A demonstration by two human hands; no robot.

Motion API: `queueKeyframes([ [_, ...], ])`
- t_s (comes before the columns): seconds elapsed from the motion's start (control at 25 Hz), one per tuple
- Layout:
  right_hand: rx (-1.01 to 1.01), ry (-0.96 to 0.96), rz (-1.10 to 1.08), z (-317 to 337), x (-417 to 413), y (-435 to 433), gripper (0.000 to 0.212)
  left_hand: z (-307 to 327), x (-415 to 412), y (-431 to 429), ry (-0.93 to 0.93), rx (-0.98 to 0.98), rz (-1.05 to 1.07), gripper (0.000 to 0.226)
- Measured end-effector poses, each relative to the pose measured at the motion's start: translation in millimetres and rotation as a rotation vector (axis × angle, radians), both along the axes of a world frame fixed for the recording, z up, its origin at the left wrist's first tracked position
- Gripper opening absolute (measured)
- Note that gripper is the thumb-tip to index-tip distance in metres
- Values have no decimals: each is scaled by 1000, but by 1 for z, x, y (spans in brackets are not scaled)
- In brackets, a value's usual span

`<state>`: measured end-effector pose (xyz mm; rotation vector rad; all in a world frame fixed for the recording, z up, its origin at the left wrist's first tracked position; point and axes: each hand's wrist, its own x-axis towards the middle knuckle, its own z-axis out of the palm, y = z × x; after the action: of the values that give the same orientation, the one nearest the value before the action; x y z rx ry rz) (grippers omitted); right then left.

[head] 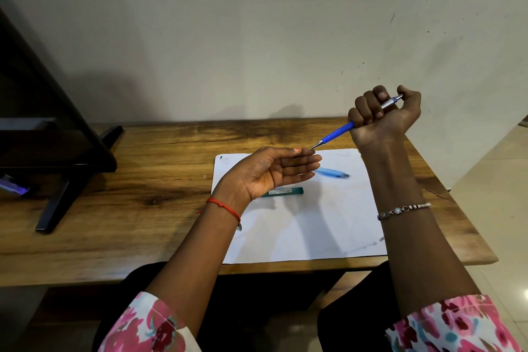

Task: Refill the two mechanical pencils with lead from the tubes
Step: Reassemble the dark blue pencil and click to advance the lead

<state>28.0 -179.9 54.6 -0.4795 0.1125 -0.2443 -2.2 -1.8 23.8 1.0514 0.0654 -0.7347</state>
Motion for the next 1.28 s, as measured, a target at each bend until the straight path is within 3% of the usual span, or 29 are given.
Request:
queueKeyframes([
  [0.68,52,-8,-21,-2,1,-1,24,2,1,1,0,-48,2,26],
  [0.92,168,-17,-32,-12,4,-1,49,-3,2,-1,-112,-56,24,27],
  [1.12,229,-63,7,-18,0,16,14,-10,2,-12,-219,-68,205,24],
  [1.28,161,-46,48,-25,-4,33,14,-11,4,-11,-204,-99,367,15],
])
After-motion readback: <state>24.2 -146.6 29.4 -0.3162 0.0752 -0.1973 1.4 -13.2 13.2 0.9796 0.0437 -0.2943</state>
